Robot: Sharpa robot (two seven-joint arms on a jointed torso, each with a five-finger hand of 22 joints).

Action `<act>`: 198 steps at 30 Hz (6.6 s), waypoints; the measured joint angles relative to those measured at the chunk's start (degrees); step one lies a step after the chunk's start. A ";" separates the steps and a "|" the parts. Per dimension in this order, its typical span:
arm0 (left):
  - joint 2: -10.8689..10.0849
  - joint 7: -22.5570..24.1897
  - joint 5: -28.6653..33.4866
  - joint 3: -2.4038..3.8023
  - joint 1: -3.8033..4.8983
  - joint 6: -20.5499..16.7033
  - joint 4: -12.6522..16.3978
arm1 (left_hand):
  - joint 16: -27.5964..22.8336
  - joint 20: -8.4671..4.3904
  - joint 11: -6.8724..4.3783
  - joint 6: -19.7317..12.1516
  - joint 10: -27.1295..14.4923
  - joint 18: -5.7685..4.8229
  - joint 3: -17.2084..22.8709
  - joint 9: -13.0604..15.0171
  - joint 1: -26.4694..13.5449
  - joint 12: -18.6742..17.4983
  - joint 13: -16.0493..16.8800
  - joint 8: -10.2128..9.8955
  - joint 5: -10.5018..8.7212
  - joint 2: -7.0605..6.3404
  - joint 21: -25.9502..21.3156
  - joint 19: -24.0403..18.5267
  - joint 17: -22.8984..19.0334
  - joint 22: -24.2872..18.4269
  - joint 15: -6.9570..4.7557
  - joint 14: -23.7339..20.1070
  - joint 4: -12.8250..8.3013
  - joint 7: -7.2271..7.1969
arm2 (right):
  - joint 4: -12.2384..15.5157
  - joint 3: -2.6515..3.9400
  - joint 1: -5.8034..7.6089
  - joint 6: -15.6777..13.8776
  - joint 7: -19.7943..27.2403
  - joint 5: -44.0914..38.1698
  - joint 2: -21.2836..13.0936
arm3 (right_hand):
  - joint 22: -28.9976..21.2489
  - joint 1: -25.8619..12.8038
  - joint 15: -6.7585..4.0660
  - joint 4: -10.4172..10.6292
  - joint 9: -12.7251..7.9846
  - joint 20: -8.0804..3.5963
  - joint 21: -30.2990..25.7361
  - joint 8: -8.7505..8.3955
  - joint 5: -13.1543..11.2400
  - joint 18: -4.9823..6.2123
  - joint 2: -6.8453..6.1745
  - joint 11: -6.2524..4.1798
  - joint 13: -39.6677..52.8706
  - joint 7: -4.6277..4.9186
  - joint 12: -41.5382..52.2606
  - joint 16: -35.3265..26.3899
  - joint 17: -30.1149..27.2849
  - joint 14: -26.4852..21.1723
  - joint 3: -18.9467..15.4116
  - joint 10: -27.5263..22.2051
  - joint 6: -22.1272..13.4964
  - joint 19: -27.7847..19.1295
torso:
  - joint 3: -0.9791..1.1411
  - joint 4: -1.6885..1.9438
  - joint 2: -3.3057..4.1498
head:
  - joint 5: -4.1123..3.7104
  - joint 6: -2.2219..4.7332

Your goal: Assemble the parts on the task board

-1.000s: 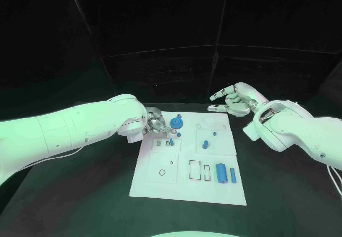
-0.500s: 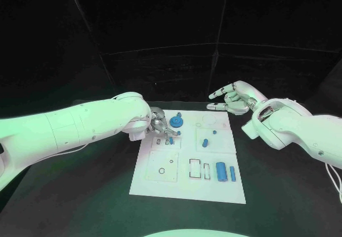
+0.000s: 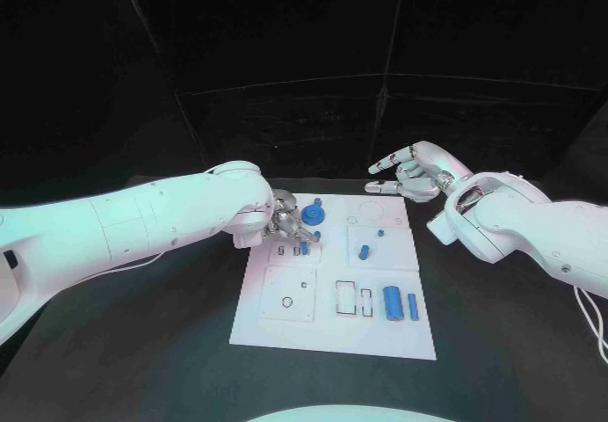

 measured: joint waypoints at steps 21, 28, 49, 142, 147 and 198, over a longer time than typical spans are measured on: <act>1.10 -0.19 -0.10 -0.01 0.00 1.32 -1.17 | 0.00 0.00 0.01 -0.82 0.00 -0.87 0.89 1.92 1.83 0.28 0.06 1.36 0.00 0.60 0.80 0.00 -0.01 -0.01 0.00 0.00 -0.88 -0.02 | -0.10 0.00 0.00 0.38 -0.18 0.66 0.39 | -0.08 0.23 0.00 0.12 0.01 0.00 0.00 0.00 0.22 0.00 0.22 0.00 0.00 0.00 0.01 0.00 0.00 0.00 -0.12 0.01 0.00 0.00 | 0.02 0.02 -0.01 | -0.53 -0.24; 1.43 -0.29 -0.39 -0.01 0.00 2.38 -1.47 | 0.00 0.00 0.01 -1.23 0.00 -0.87 1.50 2.82 3.30 0.28 0.07 1.98 0.00 0.63 0.80 0.00 -0.01 -0.01 0.00 0.00 -1.82 -0.01 | -0.22 0.00 0.00 0.60 -0.24 0.80 0.60 | -0.08 0.23 0.00 0.12 0.01 0.00 0.00 0.00 0.22 0.00 0.22 0.00 0.00 0.00 0.01 0.00 0.00 0.00 -0.12 0.01 0.00 0.00 | 0.02 0.02 -0.02 | -0.58 -0.32; 2.14 -0.53 -1.05 -0.02 -0.10 4.30 -2.17 | 0.00 -0.02 0.01 -1.86 -0.01 -0.86 3.44 4.06 5.75 0.28 -0.19 2.73 0.00 1.78 1.02 0.02 -0.01 -0.02 -0.21 -0.21 -3.73 -0.22 | -0.23 0.00 0.00 0.95 -0.27 0.95 0.84 | -0.07 0.21 0.00 0.13 0.01 0.00 0.00 0.00 0.43 -0.01 0.23 0.00 0.00 0.00 0.01 0.01 0.04 0.00 -0.13 0.01 0.00 0.00 | 0.02 0.03 -0.01 | -0.72 -0.61; -5.79 0.48 -6.84 -3.17 -1.42 -12.15 8.92 | 0.00 -0.55 -0.90 -4.70 0.71 -0.86 45.22 10.77 0.72 -0.78 -1.26 6.01 3.36 -9.46 0.35 0.34 -0.01 -0.03 -0.61 -0.20 -6.15 -0.19 | -1.74 -0.02 -0.01 2.16 -0.12 1.29 1.77 | -0.32 0.45 0.01 0.74 0.02 0.00 -0.21 0.43 1.75 -0.01 0.89 0.01 0.00 0.00 0.01 -0.27 0.00 0.00 -1.05 0.01 0.00 0.01 | 0.39 0.55 -0.32 | 0.17 -1.52; -5.76 0.47 -6.88 -3.17 -1.43 -12.32 8.93 | 0.00 -0.55 -0.90 -4.55 0.71 -0.86 45.22 10.80 0.72 -0.78 -1.26 6.01 3.30 -9.46 0.35 0.33 -0.01 -0.03 -0.61 -0.20 -6.15 -0.33 | -1.85 -0.02 -0.01 2.29 -0.11 1.30 1.93 | -0.32 0.45 0.01 0.74 0.02 0.00 -0.21 0.43 1.75 -0.01 0.89 0.01 0.00 0.00 0.01 -0.27 0.00 0.00 -1.05 0.02 0.00 0.01 | 0.40 0.55 -0.32 | 0.14 -1.58; -4.06 0.33 -7.19 -3.11 -1.30 -9.11 7.12 | 0.00 -0.54 -0.78 -4.57 0.60 -0.86 45.96 11.39 -0.02 -1.05 -1.98 6.47 3.62 -10.20 0.35 0.33 -0.01 -0.03 -0.61 -0.20 -6.58 -0.27 | -2.73 -0.03 -0.02 3.12 -0.06 1.31 2.60 | -0.31 0.45 0.01 0.89 0.02 0.00 -0.40 0.71 1.99 -0.01 0.89 0.01 0.00 0.00 0.01 -0.26 0.03 0.00 -1.20 0.02 0.00 0.01 | 0.37 0.60 -0.36 | 0.12 -2.33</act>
